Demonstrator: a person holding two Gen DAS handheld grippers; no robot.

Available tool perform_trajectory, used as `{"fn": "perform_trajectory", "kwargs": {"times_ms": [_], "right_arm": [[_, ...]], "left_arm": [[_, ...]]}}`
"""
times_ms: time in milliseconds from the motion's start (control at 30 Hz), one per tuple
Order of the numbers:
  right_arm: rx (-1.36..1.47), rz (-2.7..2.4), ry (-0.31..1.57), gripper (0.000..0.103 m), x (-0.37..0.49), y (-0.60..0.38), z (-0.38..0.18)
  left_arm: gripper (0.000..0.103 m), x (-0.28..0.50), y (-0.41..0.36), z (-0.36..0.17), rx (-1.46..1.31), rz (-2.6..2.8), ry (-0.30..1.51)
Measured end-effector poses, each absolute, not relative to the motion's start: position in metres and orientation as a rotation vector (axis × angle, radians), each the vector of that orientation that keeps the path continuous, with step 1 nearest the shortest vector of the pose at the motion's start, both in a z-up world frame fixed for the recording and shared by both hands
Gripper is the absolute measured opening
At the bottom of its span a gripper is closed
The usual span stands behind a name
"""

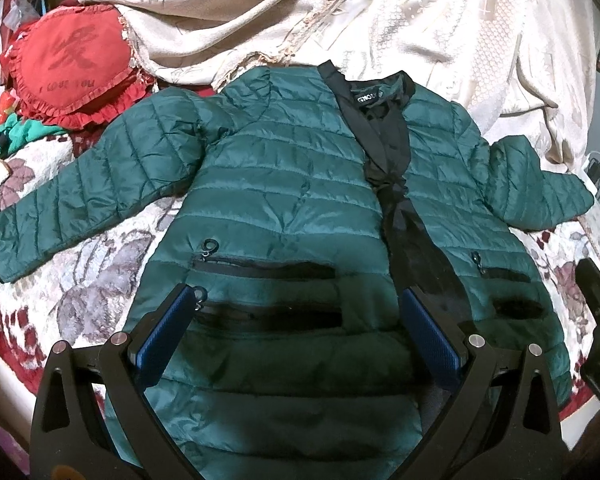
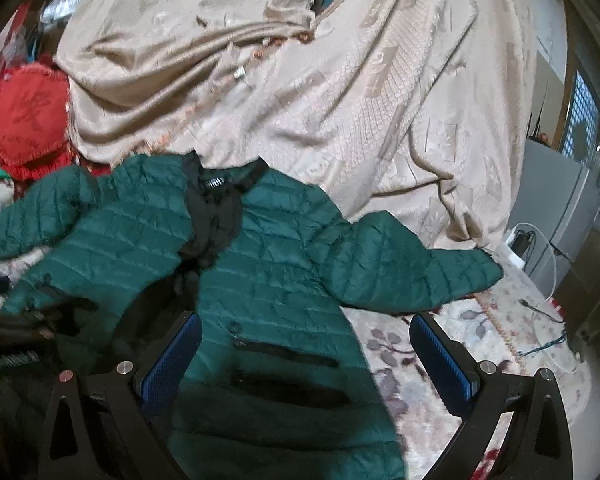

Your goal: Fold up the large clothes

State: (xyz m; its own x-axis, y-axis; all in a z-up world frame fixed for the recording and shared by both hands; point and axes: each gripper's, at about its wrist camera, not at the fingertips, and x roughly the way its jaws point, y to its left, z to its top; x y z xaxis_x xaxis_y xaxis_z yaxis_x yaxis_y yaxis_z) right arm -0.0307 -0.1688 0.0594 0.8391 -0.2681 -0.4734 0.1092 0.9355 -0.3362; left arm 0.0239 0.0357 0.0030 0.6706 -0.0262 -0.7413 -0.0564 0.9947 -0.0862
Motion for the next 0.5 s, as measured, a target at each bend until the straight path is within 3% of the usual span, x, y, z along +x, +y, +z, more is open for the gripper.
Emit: {"fn": "perform_trajectory", "kwargs": {"times_ms": [233,500], "right_arm": [[-0.170,-0.142,0.614,0.103,-0.015,-0.216,0.058],[-0.002,-0.128,0.710,0.103,0.071,-0.217,0.025]], "left_arm": [[0.102,0.032,0.051,0.018,-0.180,-0.043,0.826],[0.102,0.114,0.064,0.018,-0.100,0.062,0.847]]}}
